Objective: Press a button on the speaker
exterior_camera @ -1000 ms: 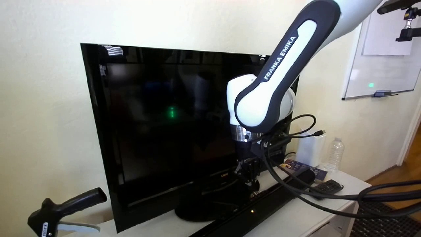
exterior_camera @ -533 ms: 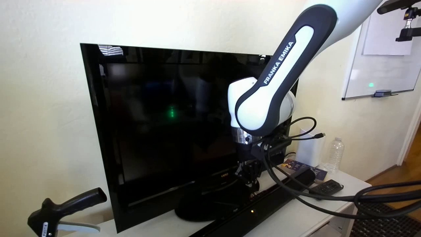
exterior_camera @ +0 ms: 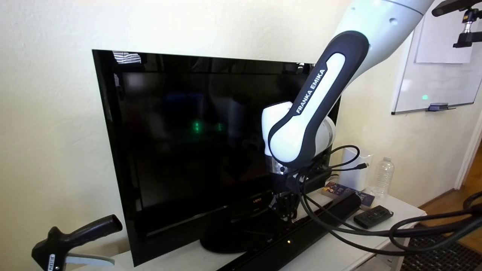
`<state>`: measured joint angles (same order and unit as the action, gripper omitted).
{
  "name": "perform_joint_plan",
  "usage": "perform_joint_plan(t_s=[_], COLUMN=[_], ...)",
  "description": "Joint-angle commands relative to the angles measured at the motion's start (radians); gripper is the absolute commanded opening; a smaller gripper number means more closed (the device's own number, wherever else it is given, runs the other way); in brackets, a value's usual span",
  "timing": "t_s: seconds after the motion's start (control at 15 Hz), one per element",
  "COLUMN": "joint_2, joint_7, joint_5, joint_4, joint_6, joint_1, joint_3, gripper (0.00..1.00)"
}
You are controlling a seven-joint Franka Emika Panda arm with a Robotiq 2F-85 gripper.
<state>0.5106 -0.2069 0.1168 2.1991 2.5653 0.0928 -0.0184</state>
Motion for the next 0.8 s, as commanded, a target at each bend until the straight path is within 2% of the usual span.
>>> perform_joint_plan(t_s=[0.0, 0.73], joint_2=[0.046, 0.085], joint_7=[0.019, 0.011], joint_5=[-0.035, -0.026], joint_4=[-0.045, -0.077], joint_6=[0.014, 0.007], joint_1=[0.003, 0.012], joint_3=[0.001, 0.016], gripper=[0.00, 0.00])
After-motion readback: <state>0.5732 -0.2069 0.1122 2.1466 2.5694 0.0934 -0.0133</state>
